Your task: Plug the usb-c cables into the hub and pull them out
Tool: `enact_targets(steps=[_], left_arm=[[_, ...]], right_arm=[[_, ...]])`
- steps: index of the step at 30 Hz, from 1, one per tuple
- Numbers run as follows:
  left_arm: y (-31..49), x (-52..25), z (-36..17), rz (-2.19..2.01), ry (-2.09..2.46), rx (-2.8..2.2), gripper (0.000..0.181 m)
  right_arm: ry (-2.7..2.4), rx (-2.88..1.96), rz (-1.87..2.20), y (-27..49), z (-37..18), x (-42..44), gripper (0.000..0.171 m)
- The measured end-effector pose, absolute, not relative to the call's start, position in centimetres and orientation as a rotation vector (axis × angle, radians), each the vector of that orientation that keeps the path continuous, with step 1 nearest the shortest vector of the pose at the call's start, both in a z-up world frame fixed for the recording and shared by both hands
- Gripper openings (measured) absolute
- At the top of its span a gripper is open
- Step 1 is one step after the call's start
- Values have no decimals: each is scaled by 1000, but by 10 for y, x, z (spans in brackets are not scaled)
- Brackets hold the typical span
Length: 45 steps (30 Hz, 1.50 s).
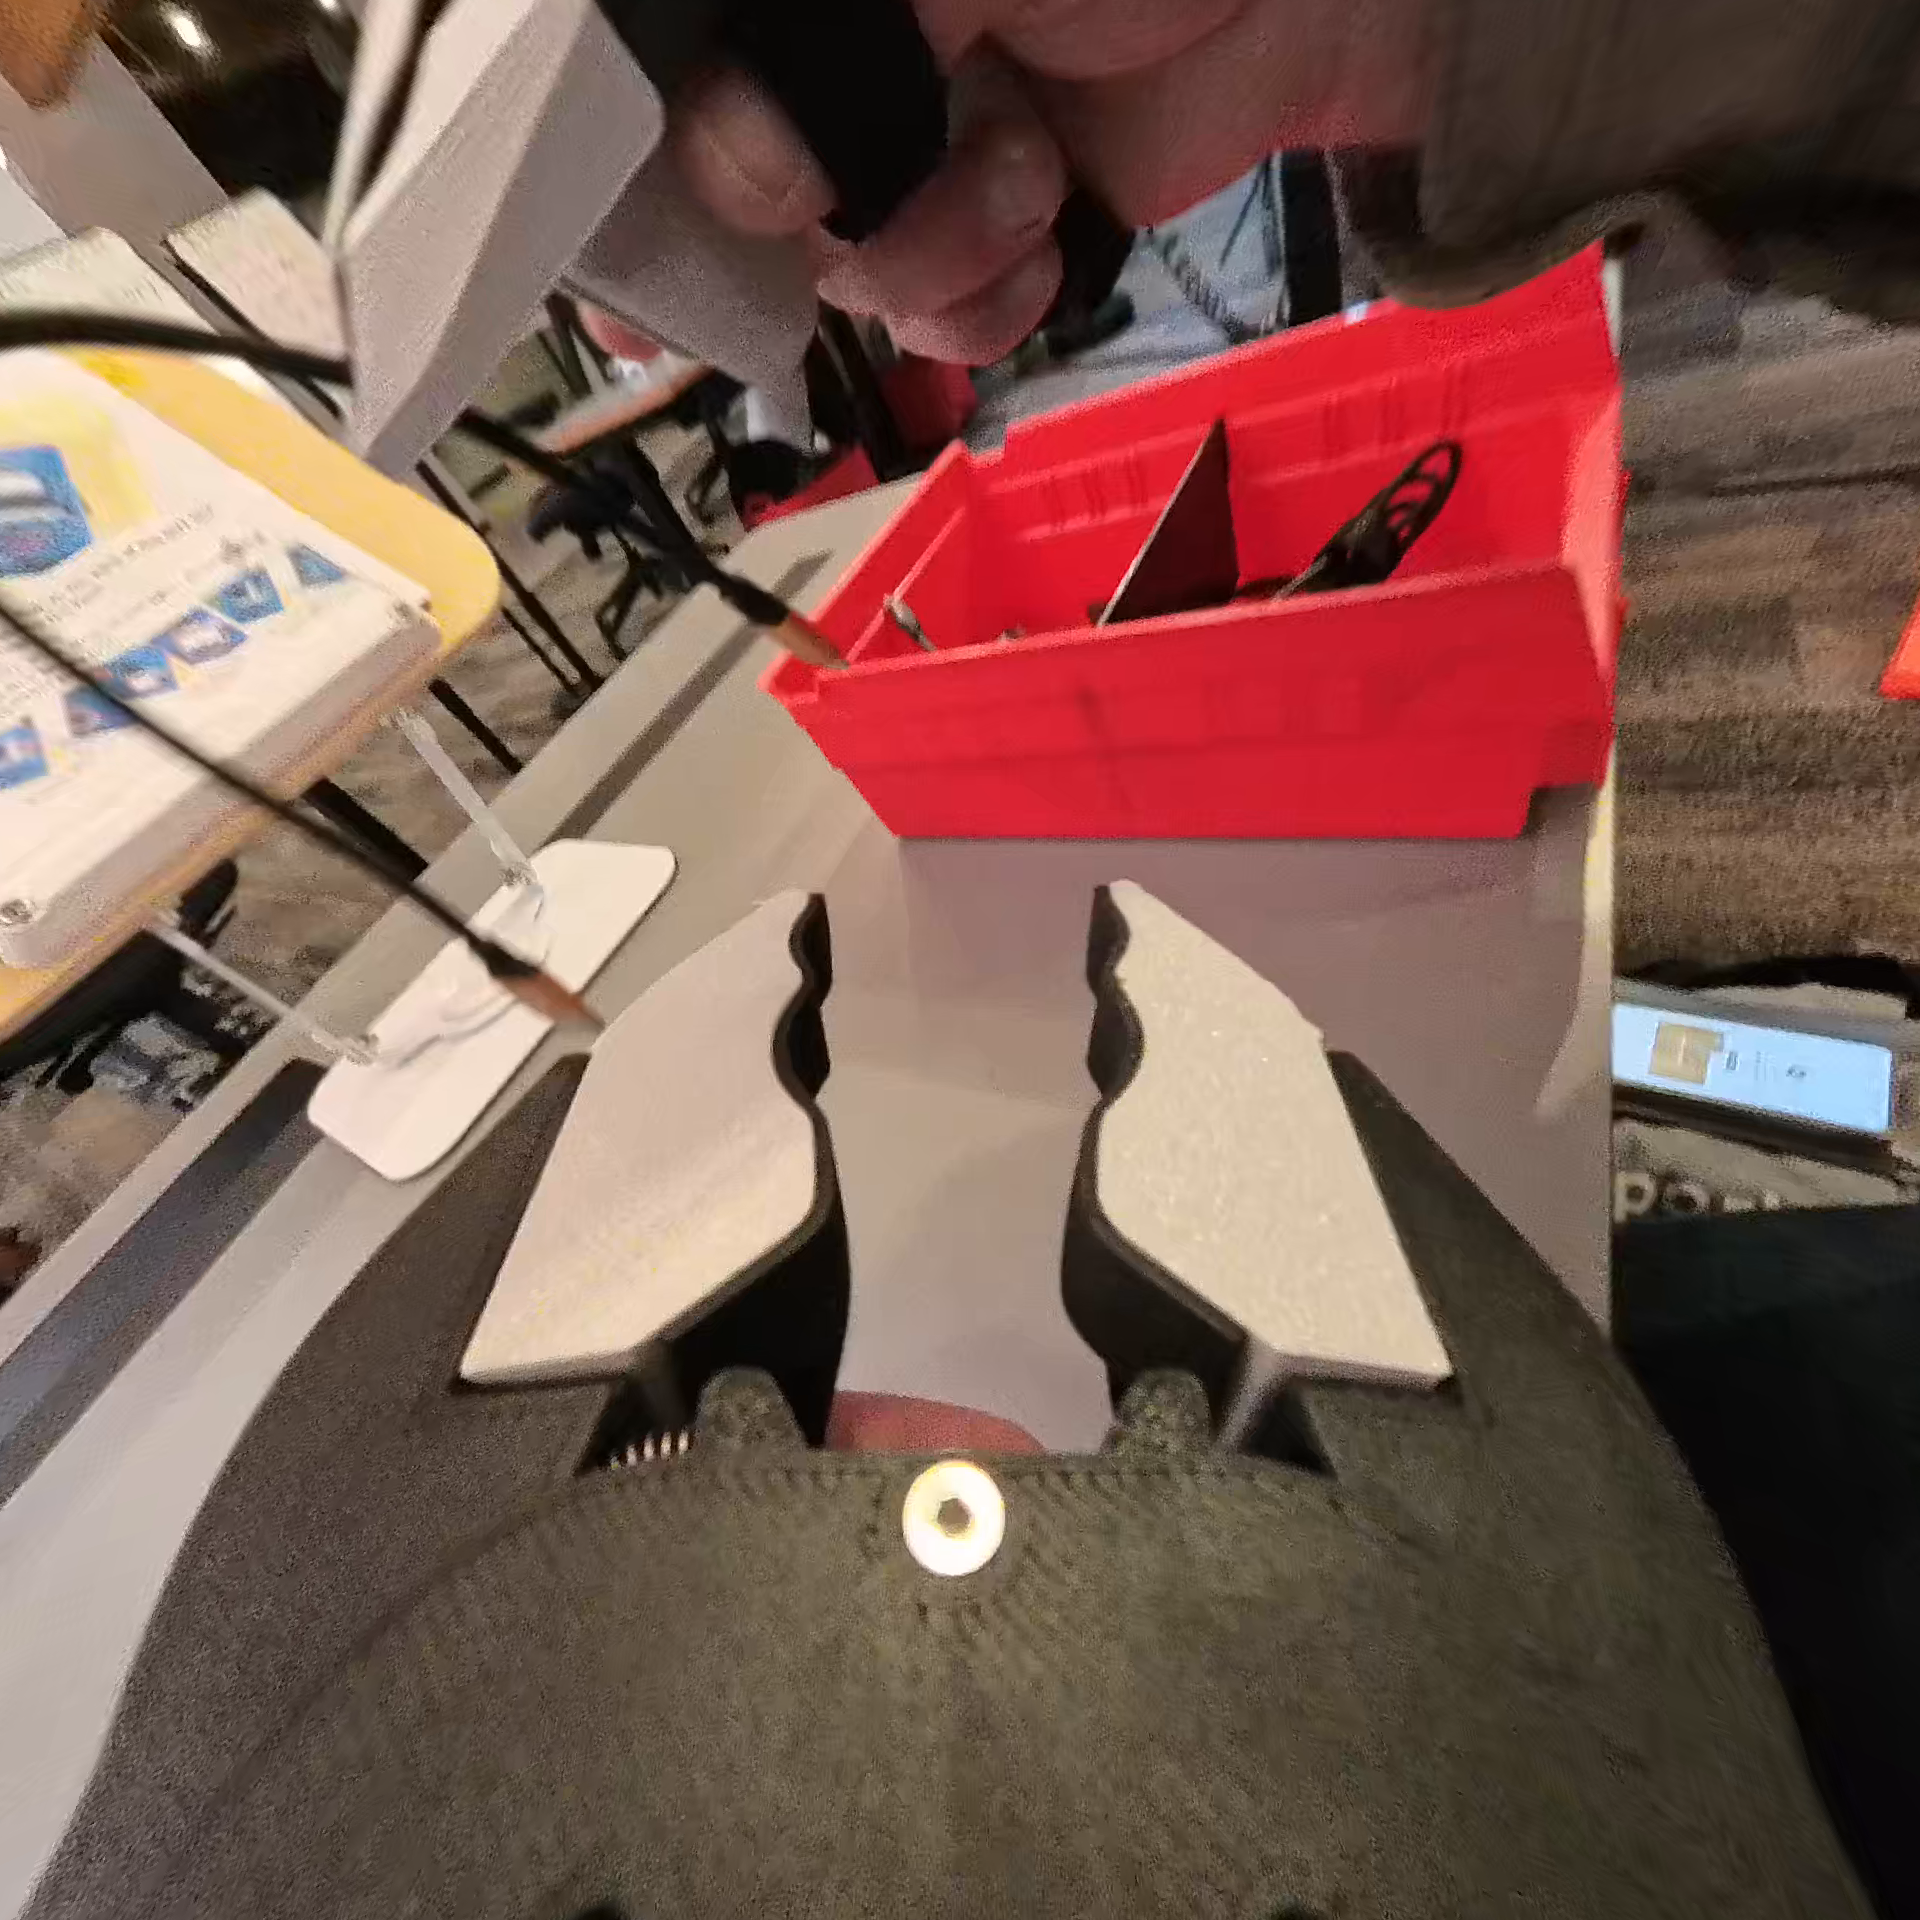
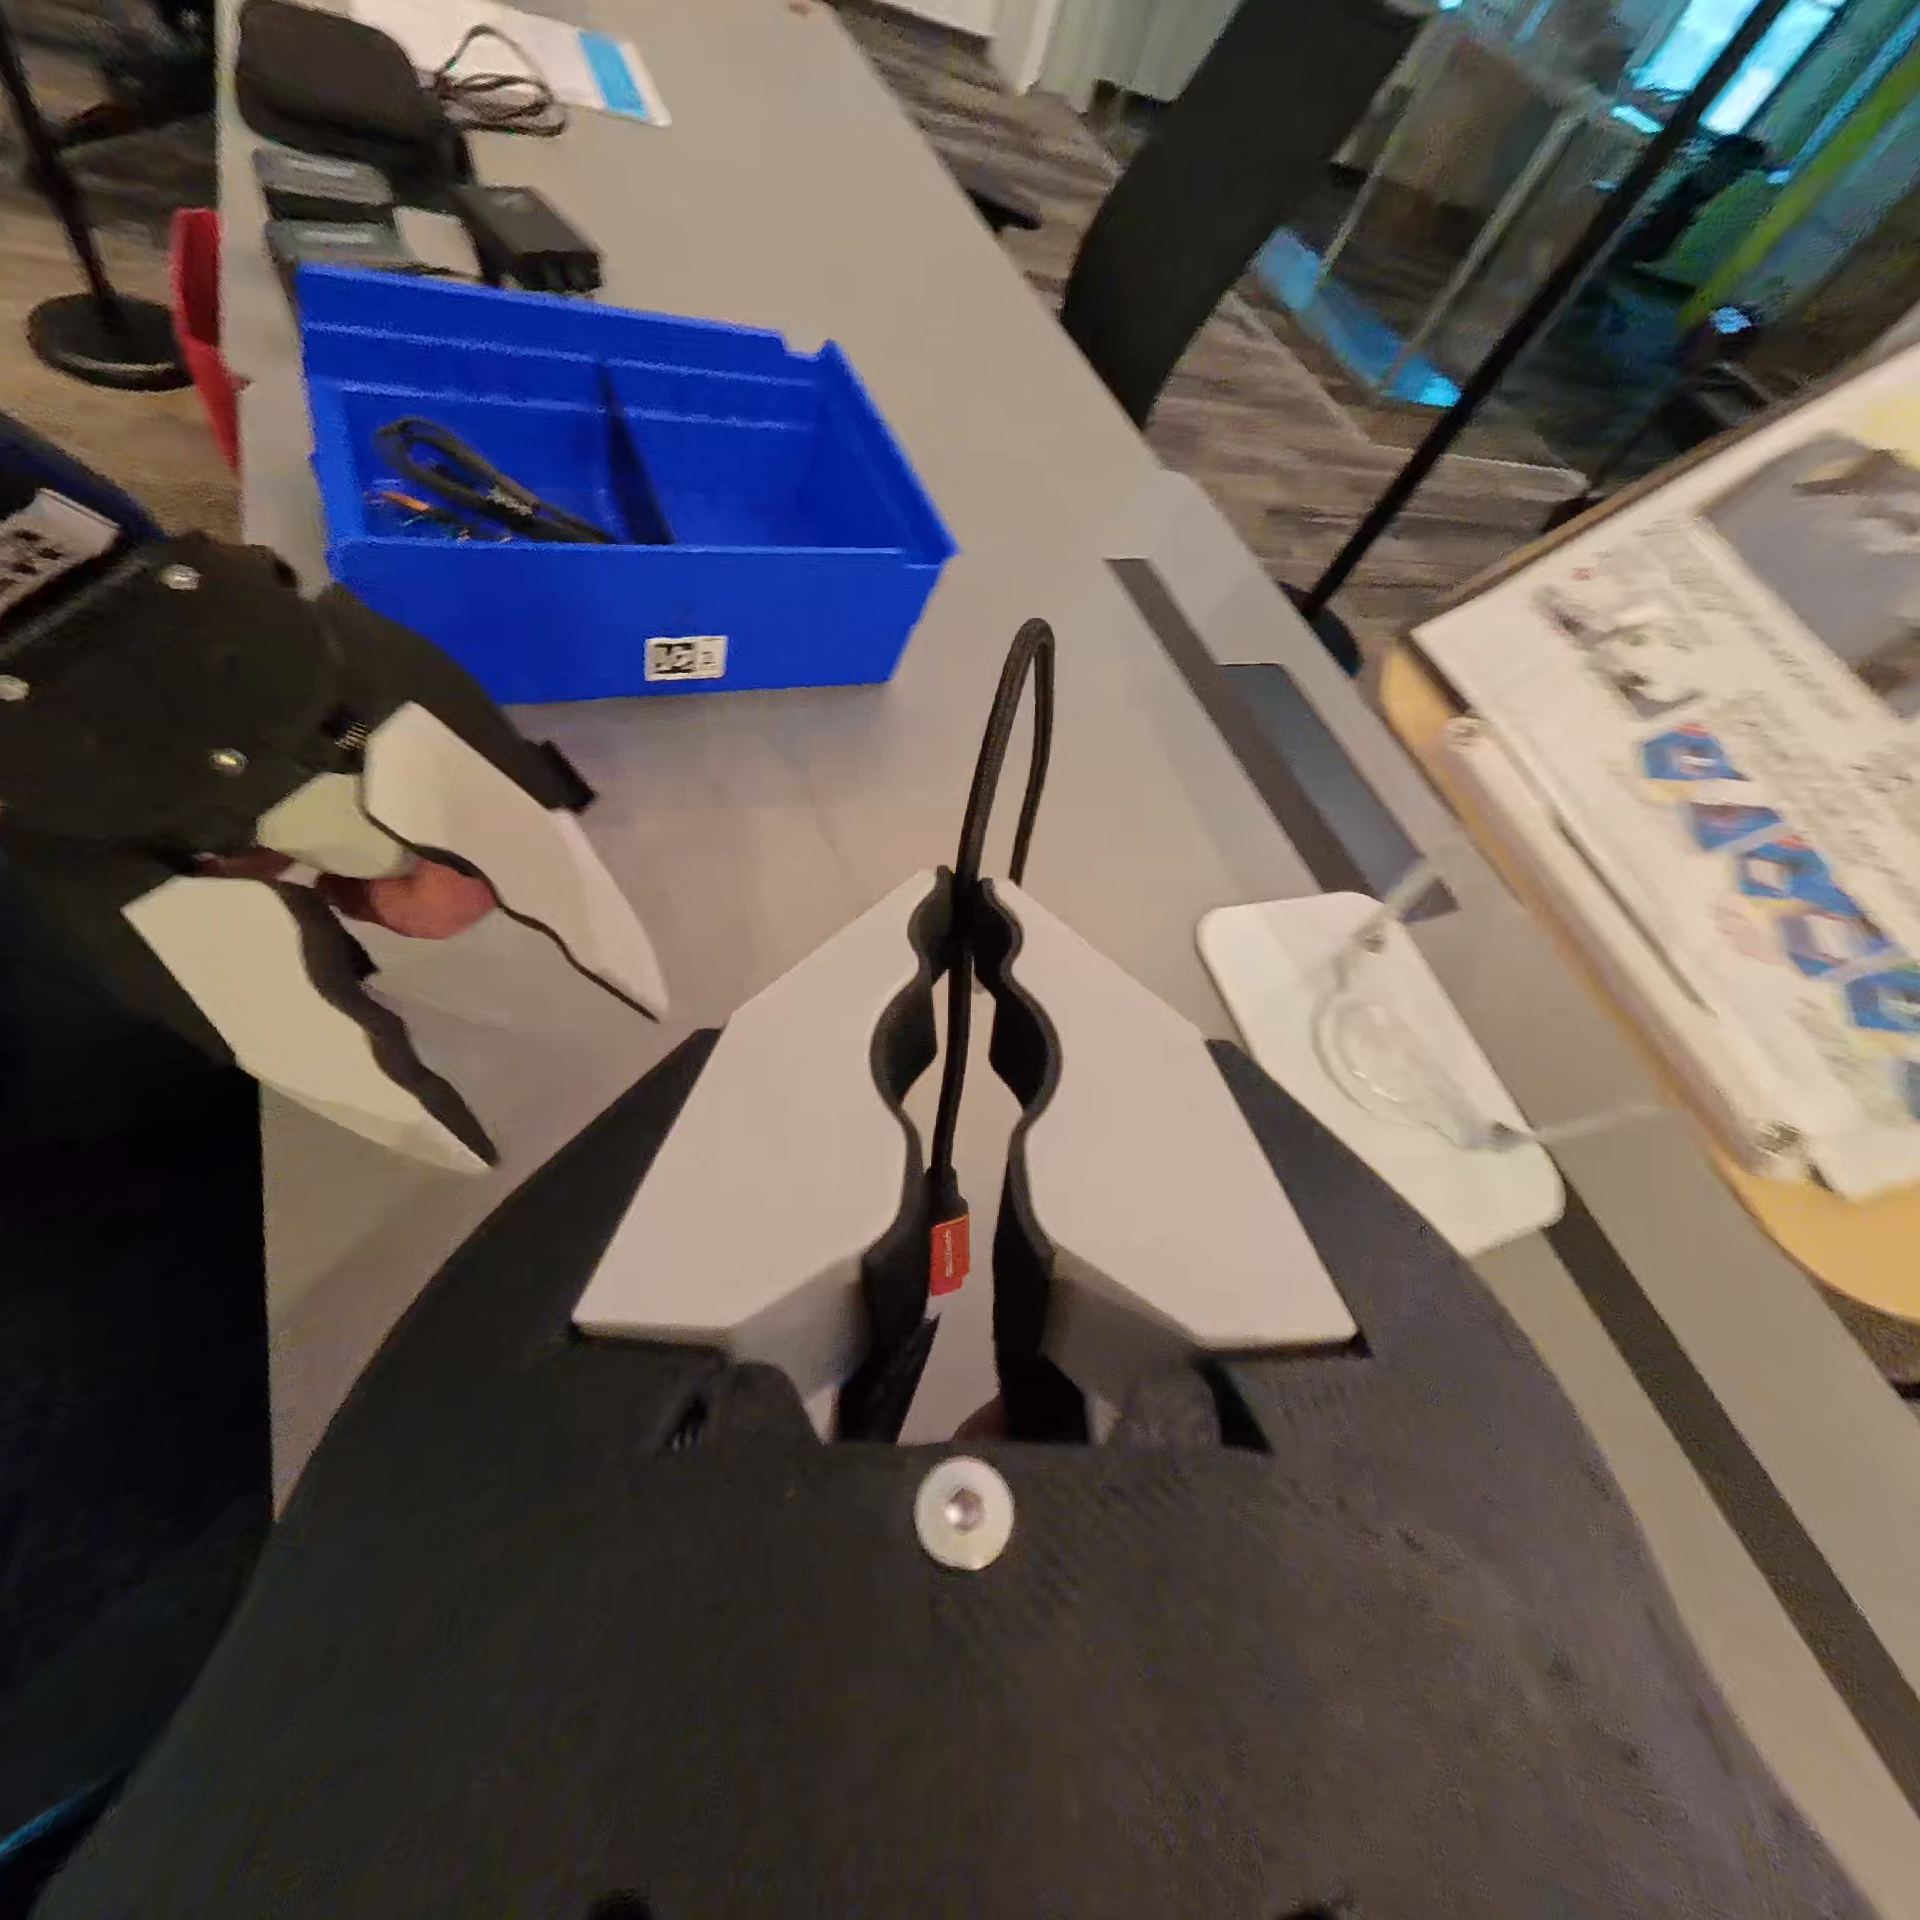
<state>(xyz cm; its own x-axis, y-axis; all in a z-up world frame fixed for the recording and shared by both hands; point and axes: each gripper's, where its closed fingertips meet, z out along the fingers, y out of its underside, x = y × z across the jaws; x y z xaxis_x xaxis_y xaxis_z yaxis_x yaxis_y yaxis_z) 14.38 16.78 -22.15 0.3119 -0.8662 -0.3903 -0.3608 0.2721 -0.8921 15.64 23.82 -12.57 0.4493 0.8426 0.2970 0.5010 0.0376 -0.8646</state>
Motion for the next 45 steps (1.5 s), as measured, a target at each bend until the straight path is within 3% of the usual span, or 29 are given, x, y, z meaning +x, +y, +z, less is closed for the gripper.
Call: enact_targets(steps=[1,7,12,19,28,32,37,45], left_arm=[[166,143,-215,-524,1251,-1297,48],[170,134,-212,-538,1225,-1311,46],[169,130,-225,-525,1263,-1334,40],[161,134,-230,-481,1302,-1303,35],[157,137,-231,-470,1328,-1307,34],[157,135,-233,-451,1336,-1323,34],[161,130,-236,-443,1331,-1349,34],[161,131,-239,-430,1341,-1358,34]], right_arm=[[-1173,-1609,373,239,-116,169,0],[-1142,-1626,313,218,-67,246,0],[-1279,-1722,239,173,-69,299,0],[-1427,-1886,374,116,-114,335,1],[-1456,-2251,624,112,-244,342,1],[-1375,-2515,228,142,-298,386,11],[-1449,-2546,63,139,-297,399,21],[-1455,-2576,6,127,-282,407,6]])
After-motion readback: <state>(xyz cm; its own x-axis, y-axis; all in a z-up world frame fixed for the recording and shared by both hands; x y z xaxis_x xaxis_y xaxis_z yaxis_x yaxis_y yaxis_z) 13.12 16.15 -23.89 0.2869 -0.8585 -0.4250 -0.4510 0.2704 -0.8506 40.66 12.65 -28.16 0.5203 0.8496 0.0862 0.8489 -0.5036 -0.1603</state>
